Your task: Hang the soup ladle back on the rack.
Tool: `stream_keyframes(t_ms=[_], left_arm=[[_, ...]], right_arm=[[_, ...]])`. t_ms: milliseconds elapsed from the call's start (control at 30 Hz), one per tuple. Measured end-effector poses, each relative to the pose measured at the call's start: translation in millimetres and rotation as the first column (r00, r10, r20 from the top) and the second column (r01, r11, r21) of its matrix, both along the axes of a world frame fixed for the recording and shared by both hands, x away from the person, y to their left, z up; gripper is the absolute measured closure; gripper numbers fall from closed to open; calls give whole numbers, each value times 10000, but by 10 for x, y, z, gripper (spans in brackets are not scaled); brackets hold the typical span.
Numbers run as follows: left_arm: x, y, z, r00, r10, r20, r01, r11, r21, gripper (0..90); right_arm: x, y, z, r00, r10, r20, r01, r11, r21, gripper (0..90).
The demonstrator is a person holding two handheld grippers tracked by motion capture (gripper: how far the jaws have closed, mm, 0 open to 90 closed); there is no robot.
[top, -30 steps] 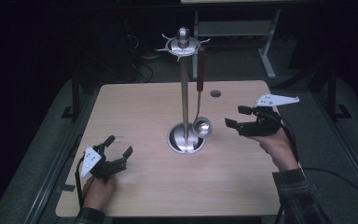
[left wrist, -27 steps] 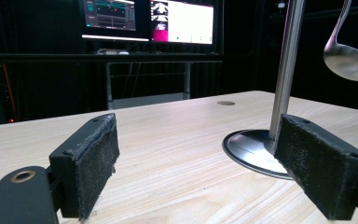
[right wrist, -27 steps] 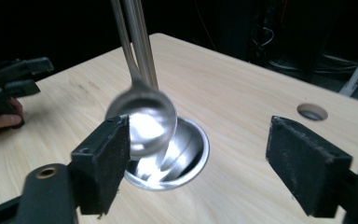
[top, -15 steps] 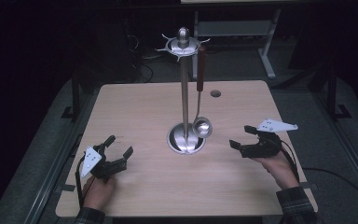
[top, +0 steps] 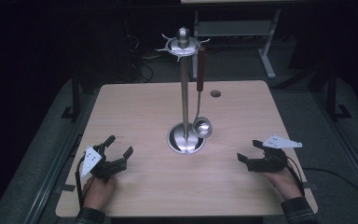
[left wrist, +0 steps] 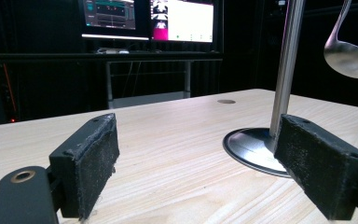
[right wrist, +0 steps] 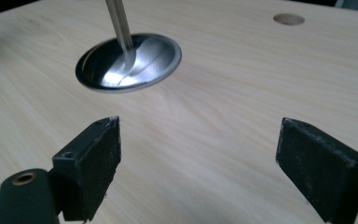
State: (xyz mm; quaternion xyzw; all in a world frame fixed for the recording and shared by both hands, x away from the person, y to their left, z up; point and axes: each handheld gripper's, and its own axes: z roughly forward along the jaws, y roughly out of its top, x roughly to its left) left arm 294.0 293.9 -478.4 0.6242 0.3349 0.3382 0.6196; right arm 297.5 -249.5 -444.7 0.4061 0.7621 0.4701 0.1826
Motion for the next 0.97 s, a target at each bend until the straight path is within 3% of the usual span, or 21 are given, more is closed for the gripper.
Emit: stream_keyframes(t_ms=[467,967], left_arm=[[0,-1,0,10000,1,-3,-1,10000,16,133],[0,-1,0,10000,-10,-1,10,10000,22,132]], right_arm=[[-199,-83,-181,9988,-292,-389,273,9984,-497,134],[-206,-90,-228,9986,-354,-401,320,9960,-836,130]])
